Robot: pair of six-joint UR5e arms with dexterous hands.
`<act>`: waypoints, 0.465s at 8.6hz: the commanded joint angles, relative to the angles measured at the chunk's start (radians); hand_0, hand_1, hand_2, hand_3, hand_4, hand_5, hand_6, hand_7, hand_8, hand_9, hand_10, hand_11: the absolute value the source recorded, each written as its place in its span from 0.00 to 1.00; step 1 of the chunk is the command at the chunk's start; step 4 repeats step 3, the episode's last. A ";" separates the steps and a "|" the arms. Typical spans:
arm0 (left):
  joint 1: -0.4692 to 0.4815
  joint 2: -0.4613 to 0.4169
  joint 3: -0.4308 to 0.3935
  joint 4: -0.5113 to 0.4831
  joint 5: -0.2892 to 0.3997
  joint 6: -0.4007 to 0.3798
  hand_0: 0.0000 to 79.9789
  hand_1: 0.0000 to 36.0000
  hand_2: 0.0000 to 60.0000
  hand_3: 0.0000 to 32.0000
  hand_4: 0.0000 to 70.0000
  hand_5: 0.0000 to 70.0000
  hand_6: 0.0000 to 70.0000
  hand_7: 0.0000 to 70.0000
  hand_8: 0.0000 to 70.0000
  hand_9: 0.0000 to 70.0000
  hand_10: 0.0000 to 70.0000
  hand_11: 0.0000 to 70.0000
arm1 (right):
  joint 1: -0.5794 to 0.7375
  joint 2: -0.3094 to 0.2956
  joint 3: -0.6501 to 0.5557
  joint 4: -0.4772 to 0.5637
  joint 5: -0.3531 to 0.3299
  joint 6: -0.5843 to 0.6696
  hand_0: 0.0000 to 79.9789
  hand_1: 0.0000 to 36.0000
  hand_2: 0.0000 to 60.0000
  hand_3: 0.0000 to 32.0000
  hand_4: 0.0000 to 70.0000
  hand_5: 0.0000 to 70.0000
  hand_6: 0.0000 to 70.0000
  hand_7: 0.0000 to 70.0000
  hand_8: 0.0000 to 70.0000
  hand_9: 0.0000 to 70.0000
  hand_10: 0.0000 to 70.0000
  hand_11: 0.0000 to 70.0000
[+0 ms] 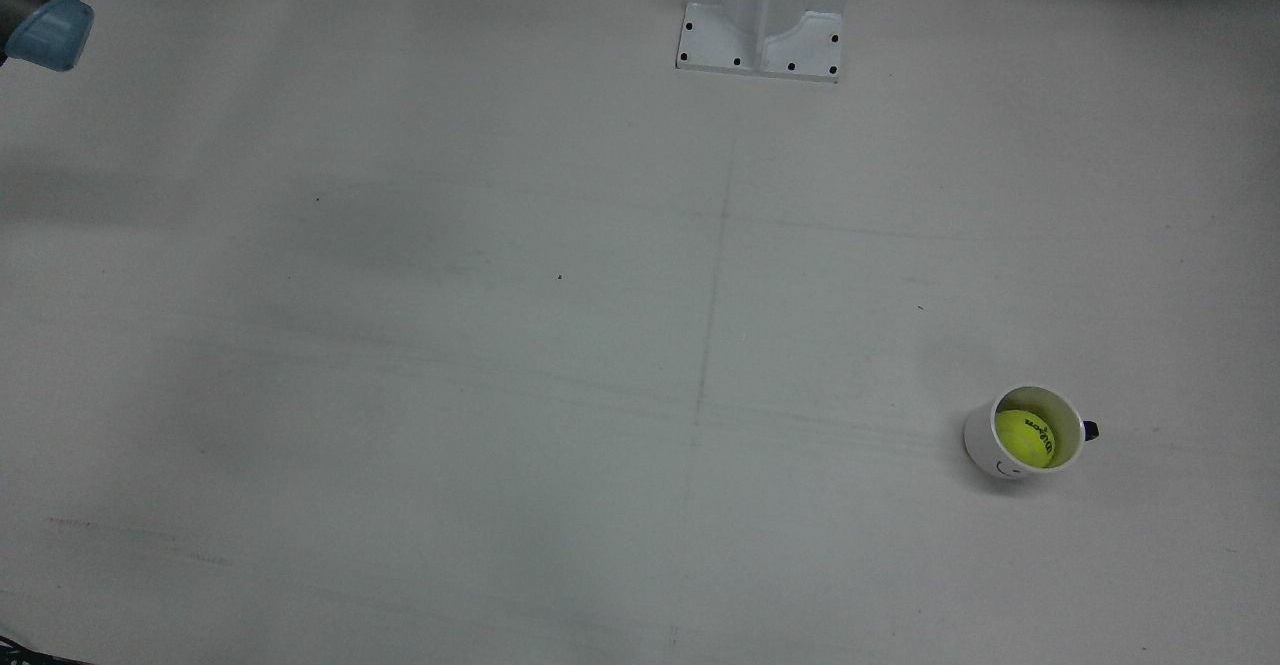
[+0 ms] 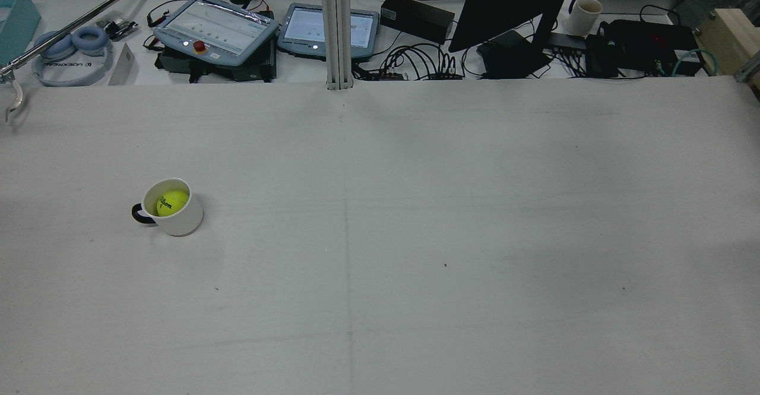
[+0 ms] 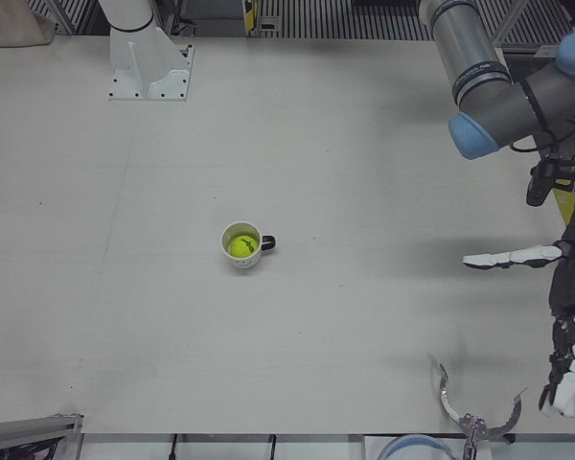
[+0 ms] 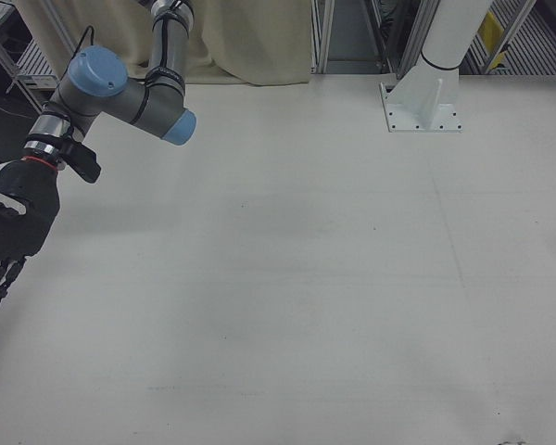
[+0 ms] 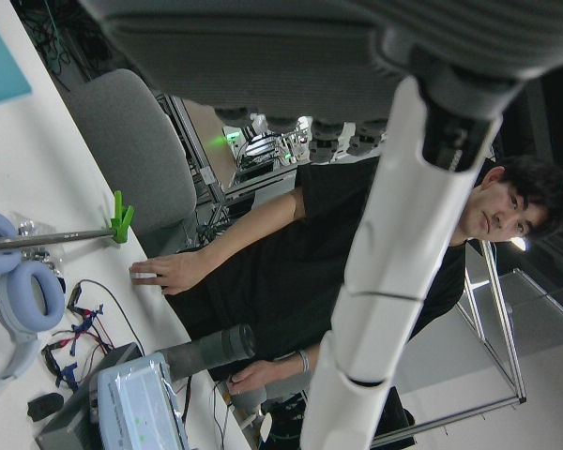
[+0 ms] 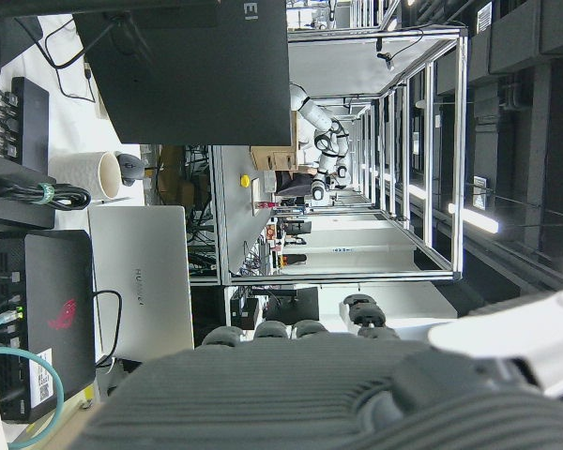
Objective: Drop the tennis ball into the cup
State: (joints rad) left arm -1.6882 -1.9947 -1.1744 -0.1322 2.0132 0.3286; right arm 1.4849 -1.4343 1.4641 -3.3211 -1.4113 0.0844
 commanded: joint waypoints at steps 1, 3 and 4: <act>-0.068 0.004 0.002 0.060 -0.008 -0.002 1.00 1.00 0.00 0.00 0.00 0.17 0.02 0.14 0.00 0.01 0.00 0.00 | 0.000 0.000 -0.001 0.002 0.000 0.000 0.00 0.00 0.00 0.00 0.00 0.00 0.00 0.00 0.00 0.00 0.00 0.00; -0.067 0.005 0.001 0.060 -0.008 -0.002 1.00 1.00 0.00 0.00 0.00 0.17 0.03 0.13 0.00 0.01 0.00 0.00 | 0.000 0.000 -0.001 0.000 0.000 0.000 0.00 0.00 0.00 0.00 0.00 0.00 0.00 0.00 0.00 0.00 0.00 0.00; -0.067 0.005 0.001 0.060 -0.008 -0.002 1.00 1.00 0.00 0.00 0.00 0.17 0.03 0.13 0.00 0.01 0.00 0.00 | 0.000 0.000 -0.001 0.000 0.000 0.000 0.00 0.00 0.00 0.00 0.00 0.00 0.00 0.00 0.00 0.00 0.00 0.00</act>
